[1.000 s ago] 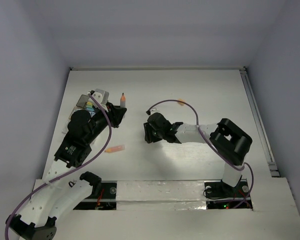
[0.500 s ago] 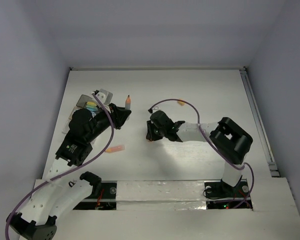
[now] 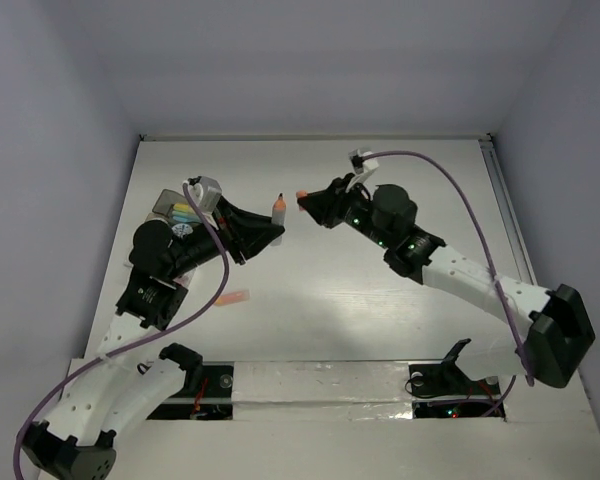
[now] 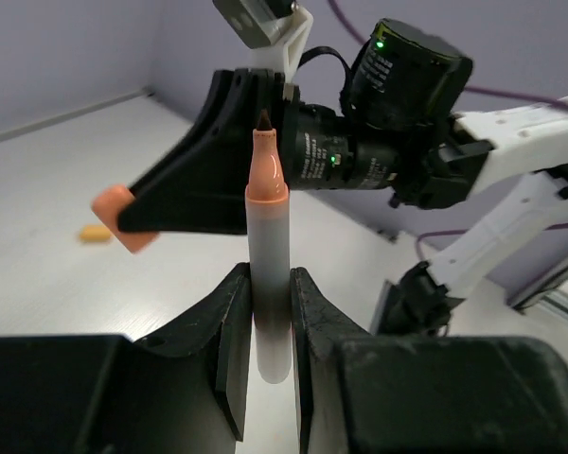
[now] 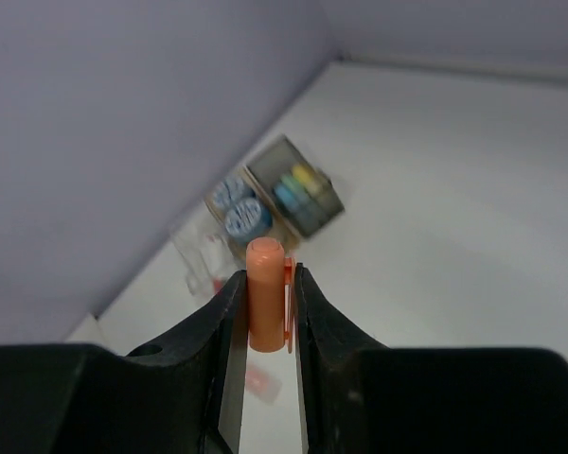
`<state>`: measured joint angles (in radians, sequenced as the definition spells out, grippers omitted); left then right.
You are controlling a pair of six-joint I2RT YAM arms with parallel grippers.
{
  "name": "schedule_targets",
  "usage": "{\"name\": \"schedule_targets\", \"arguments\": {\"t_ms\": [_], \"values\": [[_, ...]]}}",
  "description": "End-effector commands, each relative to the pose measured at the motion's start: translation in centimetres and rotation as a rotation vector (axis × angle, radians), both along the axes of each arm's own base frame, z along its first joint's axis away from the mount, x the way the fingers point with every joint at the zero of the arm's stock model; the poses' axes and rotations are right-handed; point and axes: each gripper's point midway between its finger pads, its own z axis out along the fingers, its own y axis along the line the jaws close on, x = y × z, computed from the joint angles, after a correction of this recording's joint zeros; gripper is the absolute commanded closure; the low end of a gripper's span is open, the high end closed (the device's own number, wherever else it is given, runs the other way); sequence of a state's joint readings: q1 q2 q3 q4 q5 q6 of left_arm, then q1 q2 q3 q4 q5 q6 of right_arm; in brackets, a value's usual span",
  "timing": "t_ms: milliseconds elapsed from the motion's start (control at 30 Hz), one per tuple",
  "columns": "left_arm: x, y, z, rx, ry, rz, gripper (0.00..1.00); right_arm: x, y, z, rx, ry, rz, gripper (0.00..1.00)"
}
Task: Sort the stationery into containers
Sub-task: Close the pen cap in the drawer.
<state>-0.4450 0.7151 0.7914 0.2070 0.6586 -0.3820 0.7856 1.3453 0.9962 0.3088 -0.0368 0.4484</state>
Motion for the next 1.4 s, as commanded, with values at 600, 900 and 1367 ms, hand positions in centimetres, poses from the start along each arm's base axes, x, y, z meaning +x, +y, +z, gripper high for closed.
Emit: {"name": "schedule_targets", "arguments": {"t_ms": [600, 900, 1367], "values": [[-3.3, -0.8, 1.5, -0.169, -0.043, -0.279, 1.0, -6.0, -0.4, 19.2, 0.578, -0.389, 0.286, 1.0], [-2.8, -1.0, 1.2, -0.168, -0.022, -0.276, 1.0, -7.8, 0.6, 19.2, 0.622, -0.39, 0.429, 1.0], [-1.7, -0.6, 1.3, -0.17, -0.016, -0.232, 1.0, -9.0, 0.5, 18.3, 0.618, -0.387, 0.482, 1.0]]}}
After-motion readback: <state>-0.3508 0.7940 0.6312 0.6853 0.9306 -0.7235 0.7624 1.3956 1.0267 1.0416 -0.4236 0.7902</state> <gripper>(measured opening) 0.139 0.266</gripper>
